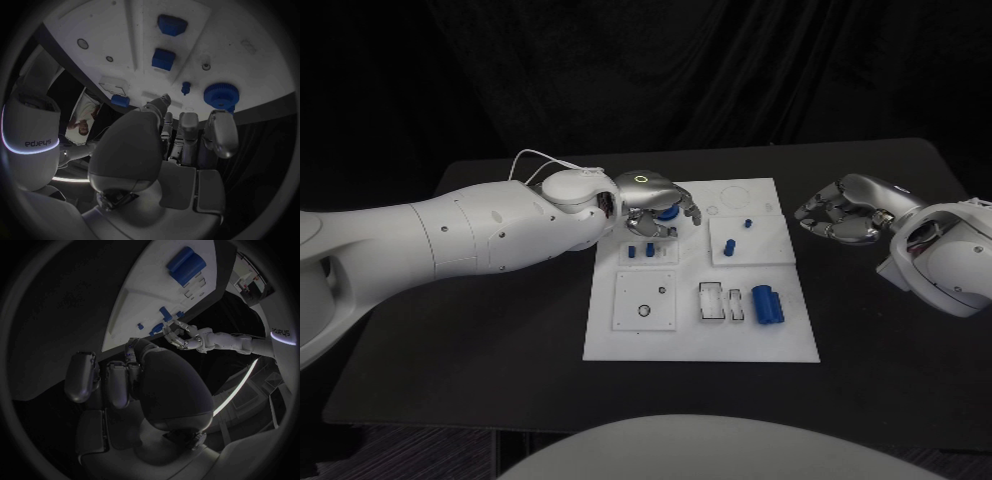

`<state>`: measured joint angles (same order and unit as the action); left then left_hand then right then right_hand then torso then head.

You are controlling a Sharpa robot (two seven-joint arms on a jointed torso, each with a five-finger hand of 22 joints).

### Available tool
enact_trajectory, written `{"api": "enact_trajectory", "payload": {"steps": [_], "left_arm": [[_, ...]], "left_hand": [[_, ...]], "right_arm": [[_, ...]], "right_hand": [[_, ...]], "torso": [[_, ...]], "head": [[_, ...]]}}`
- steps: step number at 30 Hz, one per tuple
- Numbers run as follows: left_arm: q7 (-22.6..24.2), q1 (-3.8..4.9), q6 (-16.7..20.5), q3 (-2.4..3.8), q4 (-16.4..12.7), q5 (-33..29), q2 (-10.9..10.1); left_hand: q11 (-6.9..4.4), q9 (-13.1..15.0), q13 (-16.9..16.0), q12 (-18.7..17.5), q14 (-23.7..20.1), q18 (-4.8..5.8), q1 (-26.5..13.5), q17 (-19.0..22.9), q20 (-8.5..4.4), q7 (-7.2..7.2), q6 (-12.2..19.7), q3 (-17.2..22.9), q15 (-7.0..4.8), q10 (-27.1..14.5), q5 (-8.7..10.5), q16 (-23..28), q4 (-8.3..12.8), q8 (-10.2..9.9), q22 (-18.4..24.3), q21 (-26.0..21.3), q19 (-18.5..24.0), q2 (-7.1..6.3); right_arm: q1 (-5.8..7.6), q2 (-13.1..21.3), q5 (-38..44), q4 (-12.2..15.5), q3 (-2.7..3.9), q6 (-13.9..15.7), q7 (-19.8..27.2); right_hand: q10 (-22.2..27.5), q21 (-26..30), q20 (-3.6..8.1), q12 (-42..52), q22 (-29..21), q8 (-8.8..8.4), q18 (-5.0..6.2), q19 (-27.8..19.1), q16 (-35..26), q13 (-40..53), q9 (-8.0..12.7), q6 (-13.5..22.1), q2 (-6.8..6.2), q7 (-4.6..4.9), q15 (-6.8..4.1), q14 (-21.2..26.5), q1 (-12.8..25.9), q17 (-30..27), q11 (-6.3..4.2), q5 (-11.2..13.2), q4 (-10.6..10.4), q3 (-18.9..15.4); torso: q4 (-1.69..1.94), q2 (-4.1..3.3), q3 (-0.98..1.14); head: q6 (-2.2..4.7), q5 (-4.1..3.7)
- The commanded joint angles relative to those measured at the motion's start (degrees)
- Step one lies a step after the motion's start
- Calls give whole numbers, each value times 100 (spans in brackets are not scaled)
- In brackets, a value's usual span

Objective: Assemble the parts on the task board

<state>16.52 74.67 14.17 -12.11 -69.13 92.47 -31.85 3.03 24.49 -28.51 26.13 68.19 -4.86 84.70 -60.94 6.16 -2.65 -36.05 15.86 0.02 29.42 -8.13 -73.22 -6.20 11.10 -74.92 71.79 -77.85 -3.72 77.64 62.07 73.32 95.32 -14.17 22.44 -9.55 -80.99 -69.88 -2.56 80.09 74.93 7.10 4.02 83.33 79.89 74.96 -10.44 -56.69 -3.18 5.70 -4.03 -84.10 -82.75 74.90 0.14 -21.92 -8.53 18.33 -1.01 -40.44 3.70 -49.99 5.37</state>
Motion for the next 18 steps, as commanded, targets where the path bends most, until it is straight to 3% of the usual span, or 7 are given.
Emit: {"api": "enact_trajectory", "payload": {"steps": [1, 18], "left_arm": [[-140, 1, -223, 6, 13, 89, 29], [-350, -6, -195, 6, 77, 91, 62]], "left_hand": [[33, -14, 12, 28, -19, 67, -75, 40, -6, 17, -63, -49, 32, -2, 23, -25, -11, 19, -950, -6, -18, 1], [86, -12, -39, 288, 30, 85, -98, 75, 28, 159, -423, -73, 75, 159, -85, -105, 85, 47, -977, 76, -92, 73]], "right_arm": [[12, 17, 18, 15, 2, 41, 20], [11, 57, 18, 19, 1, -103, 6]], "right_hand": [[-48, -25, -9, 21, 983, 38, -5, 18, 23, 440, -9, -34, -71, 10, 45, -347, 10, 602, 7, -24, -8, -31], [-42, -27, -9, 14, 984, 41, -5, 19, 17, 432, -10, -41, -72, 9, 45, -346, 22, 595, 7, -25, -19, -37]], "torso": [[3, -126, 17], [8, -253, 25]], "head": [[-1, 2], [-1, -12]]}}
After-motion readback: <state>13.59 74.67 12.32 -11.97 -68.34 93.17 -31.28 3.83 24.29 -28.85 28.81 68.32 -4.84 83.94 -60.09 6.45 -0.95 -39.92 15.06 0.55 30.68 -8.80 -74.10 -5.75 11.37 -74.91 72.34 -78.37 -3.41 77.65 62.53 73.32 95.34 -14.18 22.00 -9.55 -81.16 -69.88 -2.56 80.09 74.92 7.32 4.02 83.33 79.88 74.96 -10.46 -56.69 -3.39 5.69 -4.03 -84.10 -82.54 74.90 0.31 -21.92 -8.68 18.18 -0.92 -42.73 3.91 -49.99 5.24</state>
